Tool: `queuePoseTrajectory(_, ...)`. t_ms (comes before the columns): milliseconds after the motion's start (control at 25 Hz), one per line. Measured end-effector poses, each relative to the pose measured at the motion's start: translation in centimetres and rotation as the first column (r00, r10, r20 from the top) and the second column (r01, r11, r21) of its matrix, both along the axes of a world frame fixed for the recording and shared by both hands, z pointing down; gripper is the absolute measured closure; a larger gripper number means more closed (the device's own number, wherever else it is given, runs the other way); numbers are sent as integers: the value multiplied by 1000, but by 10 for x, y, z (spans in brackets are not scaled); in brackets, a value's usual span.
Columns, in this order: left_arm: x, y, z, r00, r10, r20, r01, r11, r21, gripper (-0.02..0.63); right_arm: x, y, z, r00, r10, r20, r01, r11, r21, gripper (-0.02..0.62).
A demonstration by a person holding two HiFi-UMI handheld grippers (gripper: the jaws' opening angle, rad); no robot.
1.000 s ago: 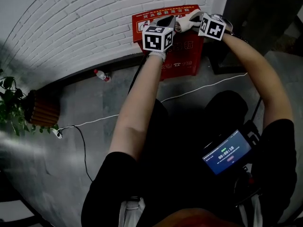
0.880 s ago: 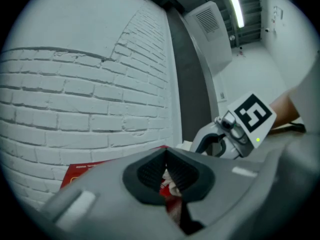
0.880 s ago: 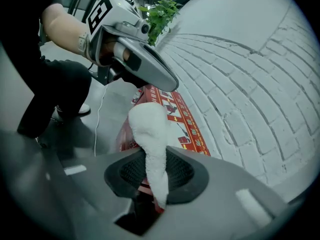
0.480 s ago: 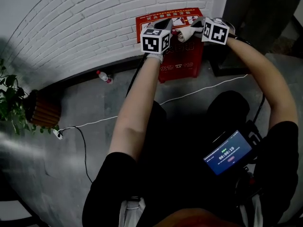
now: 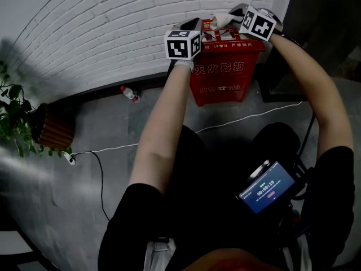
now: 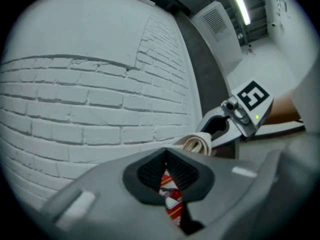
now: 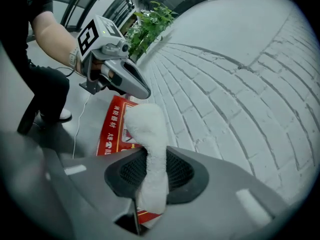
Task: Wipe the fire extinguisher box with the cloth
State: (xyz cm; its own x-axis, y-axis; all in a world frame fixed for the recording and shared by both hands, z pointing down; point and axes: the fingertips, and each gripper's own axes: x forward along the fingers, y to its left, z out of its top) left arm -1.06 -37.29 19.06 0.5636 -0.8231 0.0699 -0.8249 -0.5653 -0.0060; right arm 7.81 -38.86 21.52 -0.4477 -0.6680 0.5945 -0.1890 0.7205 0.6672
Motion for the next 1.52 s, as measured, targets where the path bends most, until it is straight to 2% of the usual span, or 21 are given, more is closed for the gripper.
queuePoseTrajectory(280, -20, -62, 20, 992, -73, 107, 71, 997, 19, 606, -36, -89, 27, 1000, 17, 21, -18, 999, 50, 508)
queuePoseTrajectory(440, -26, -75, 31, 980, -96, 175, 93, 995, 26, 607, -53, -109, 44, 999, 20, -41, -17, 998, 58, 508)
queuePoseTrajectory(600, -39, -82, 44, 985, -112, 134, 113, 994, -1, 606, -63, -120, 75, 989, -1, -146, 7, 999, 46, 508)
queuePoseTrajectory(680, -42, -83, 50, 987, -116, 112, 118, 993, -14, 607, -63, -120, 88, 986, -4, -165, 8, 1000, 23, 508)
queuePoseTrajectory(1000, -46, -67, 59, 987, -122, 106, 126, 992, -28, 607, -67, -79, 102, 985, -44, -169, 35, 998, -60, 508)
queuePoseTrajectory(1280, -49, -28, 57, 988, -122, 98, 125, 992, -32, 606, -71, -8, 102, 982, -86, -169, 75, 995, -71, 508)
queuePoseTrajectory(1520, -54, -20, 58, 988, -123, 96, 127, 992, -28, 607, -75, 30, 111, 972, -143, -187, 126, 987, -101, 508)
